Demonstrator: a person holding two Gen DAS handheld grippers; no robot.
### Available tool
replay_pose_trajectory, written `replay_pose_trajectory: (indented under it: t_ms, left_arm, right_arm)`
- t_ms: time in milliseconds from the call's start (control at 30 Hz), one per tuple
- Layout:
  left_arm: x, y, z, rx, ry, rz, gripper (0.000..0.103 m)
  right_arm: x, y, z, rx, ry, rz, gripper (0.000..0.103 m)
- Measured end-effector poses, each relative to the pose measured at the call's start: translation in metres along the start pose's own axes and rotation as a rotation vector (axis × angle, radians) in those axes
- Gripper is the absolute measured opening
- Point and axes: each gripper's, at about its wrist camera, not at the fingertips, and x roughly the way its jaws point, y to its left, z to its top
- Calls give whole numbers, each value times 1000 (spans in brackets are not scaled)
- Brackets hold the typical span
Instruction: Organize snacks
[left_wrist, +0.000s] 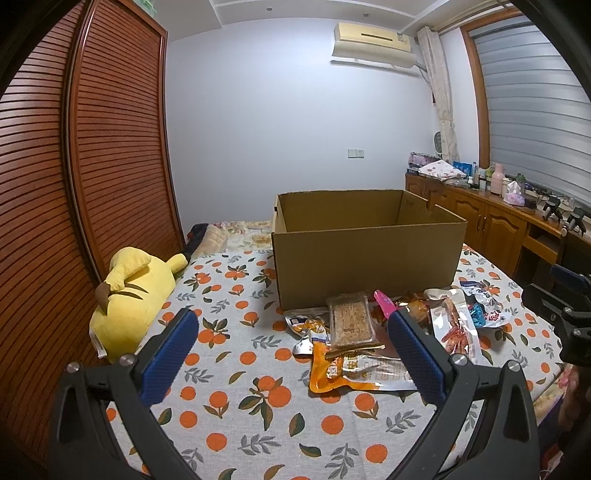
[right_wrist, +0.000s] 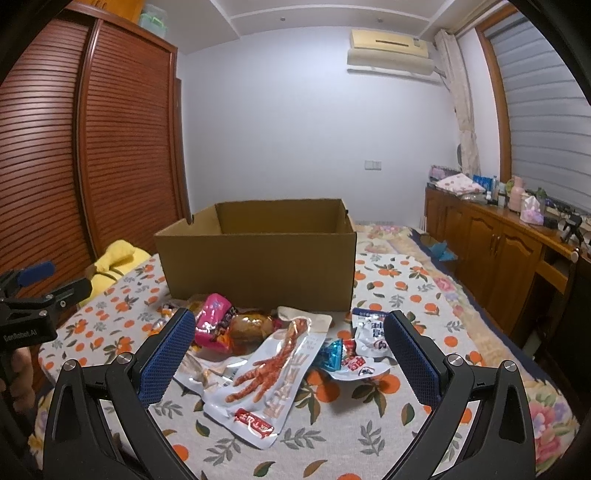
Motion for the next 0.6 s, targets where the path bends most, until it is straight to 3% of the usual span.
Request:
replay_pose_trajectory:
  t_ms: [400,600]
  left_arm:
    - [31,8,-19,-6,90,-45,103]
    - [45,10,-28,-20,150,-79,102]
  right_arm:
    - [35,-15,-15,9,113,63,102]
    - [62,-20,-28,18,212,130,95]
